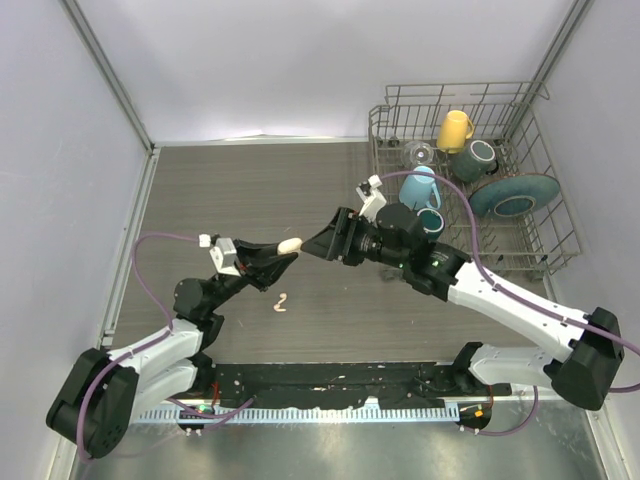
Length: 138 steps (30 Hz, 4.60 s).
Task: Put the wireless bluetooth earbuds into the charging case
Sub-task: Pick up the charging case at the center of the board, then open the charging case, then pick up the earbud from the center of the board.
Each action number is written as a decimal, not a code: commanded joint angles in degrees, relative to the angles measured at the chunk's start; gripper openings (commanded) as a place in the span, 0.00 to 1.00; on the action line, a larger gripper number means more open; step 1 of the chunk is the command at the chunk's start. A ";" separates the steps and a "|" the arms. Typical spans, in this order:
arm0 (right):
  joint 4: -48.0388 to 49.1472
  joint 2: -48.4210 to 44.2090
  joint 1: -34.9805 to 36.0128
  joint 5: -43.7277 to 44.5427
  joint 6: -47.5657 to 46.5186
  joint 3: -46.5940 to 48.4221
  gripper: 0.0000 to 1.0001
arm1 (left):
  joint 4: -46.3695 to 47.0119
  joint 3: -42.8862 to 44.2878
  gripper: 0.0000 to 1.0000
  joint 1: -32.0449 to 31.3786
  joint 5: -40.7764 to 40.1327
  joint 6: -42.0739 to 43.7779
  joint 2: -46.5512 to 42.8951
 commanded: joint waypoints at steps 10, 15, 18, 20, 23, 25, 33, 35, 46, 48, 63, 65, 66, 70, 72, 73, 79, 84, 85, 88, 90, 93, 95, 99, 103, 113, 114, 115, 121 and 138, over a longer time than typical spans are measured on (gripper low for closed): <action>-17.20 4.56 11.54 19.11 -14.62 14.60 0.66 | 15.21 -1.41 0.00 -1.47 3.16 3.33 -3.88; -17.73 4.92 12.15 20.34 -14.80 15.39 0.65 | 15.21 -1.68 0.00 -1.47 3.25 3.86 -5.47; -17.64 4.57 12.15 20.96 -14.53 15.39 0.65 | 15.04 -1.68 0.00 -1.38 3.86 4.04 -5.91; -17.21 4.48 12.15 21.22 -14.62 15.30 0.64 | 15.12 -1.68 0.00 -1.38 4.39 3.95 -6.17; -17.03 4.39 12.15 22.27 -14.27 15.39 0.65 | 15.21 -1.77 0.00 -1.38 4.92 4.04 -6.52; -17.12 4.47 12.15 23.41 -14.01 15.48 0.65 | 15.12 -1.76 0.00 -1.47 5.71 4.30 -7.14; -16.06 4.48 11.89 23.25 -14.00 17.06 0.64 | 14.95 -2.12 0.00 -1.47 7.73 5.09 -7.84; -15.36 4.39 11.71 22.37 -13.83 17.15 0.64 | 15.03 -2.12 0.00 -1.56 7.99 5.09 -7.58; -12.11 4.65 9.87 18.67 -11.99 16.36 0.65 | 14.95 -1.94 0.00 -1.82 8.35 5.18 -7.14; -11.50 4.13 9.78 18.59 -11.63 15.92 0.64 | 14.68 -1.94 0.00 -1.73 7.91 5.44 -7.14; -4.37 -0.62 8.11 8.13 -5.13 8.36 0.67 | 12.05 -2.82 0.00 -1.82 2.72 9.66 -9.95; -4.02 -0.54 8.11 7.34 -4.43 7.31 0.68 | 11.70 -2.82 0.00 -1.73 1.94 10.01 -10.65; -3.67 -0.27 8.11 6.47 -4.08 6.96 0.67 | 11.52 -2.82 0.00 -1.73 1.67 10.10 -10.92; -0.52 0.78 8.11 4.62 -2.50 5.55 0.67 | 11.25 -2.56 0.00 -1.73 1.58 10.28 -11.36; 0.72 1.75 8.02 3.82 -2.05 5.46 0.67 | 11.17 -2.29 0.00 -1.73 1.75 10.28 -11.36; 1.77 2.01 8.02 3.21 -1.62 5.37 0.67 | 11.17 -2.21 0.00 -1.73 1.84 10.19 -11.36; 5.91 3.77 7.50 0.75 -0.21 5.11 0.67 | 10.99 -2.20 0.00 -1.82 2.02 10.01 -11.71; 6.61 4.65 7.06 -0.48 1.11 4.58 0.63 | 10.99 -2.12 0.00 -1.82 1.93 9.93 -11.80; 6.61 5.00 7.06 -0.66 1.20 4.41 0.61 | 10.99 -2.12 0.00 -1.73 1.84 9.93 -11.97; 6.44 5.44 6.88 -1.80 1.81 4.23 0.58 | 10.99 -2.12 0.00 -1.73 1.67 10.01 -11.97; 7.14 5.88 6.97 -2.59 2.08 4.05 0.56 | 10.99 -2.12 0.00 -1.82 1.67 10.10 -11.97; 9.68 6.23 6.79 -4.08 3.04 3.35 0.53 | 10.99 -2.12 0.00 -1.82 1.84 9.84 -12.15; 10.83 6.41 6.70 -5.14 3.66 3.09 0.50 | 10.99 -2.20 0.00 -1.91 1.76 9.92 -12.24; 14.43 7.11 6.70 -7.87 4.89 2.56 0.41 | 10.81 -2.38 0.00 -1.82 1.58 9.93 -12.06; 15.84 7.03 6.70 -8.75 4.81 1.86 0.31 | 10.73 -2.47 0.00 -1.91 1.49 9.92 -11.89; 15.05 5.62 6.79 -6.03 -0.64 1.42 0.18 | 9.58 -2.56 0.00 -1.82 1.14 9.49 -11.98; 14.70 5.53 6.79 -5.50 -1.60 1.42 0.17 | 9.50 -2.56 0.00 -1.91 1.23 9.57 -11.89; 14.44 5.53 6.70 -5.32 -1.96 1.59 0.17 | 9.41 -2.56 0.00 -1.91 1.14 9.40 -11.89; 13.56 5.18 6.79 -4.00 -3.81 1.77 0.18 | 9.23 -2.56 0.00 -1.82 1.32 9.31 -11.71; -1.10 -0.27 6.79 7.84 -8.20 5.20 0.66 | 7.48 -6.68 0.00 -1.82 -10.19 13.79 -16.27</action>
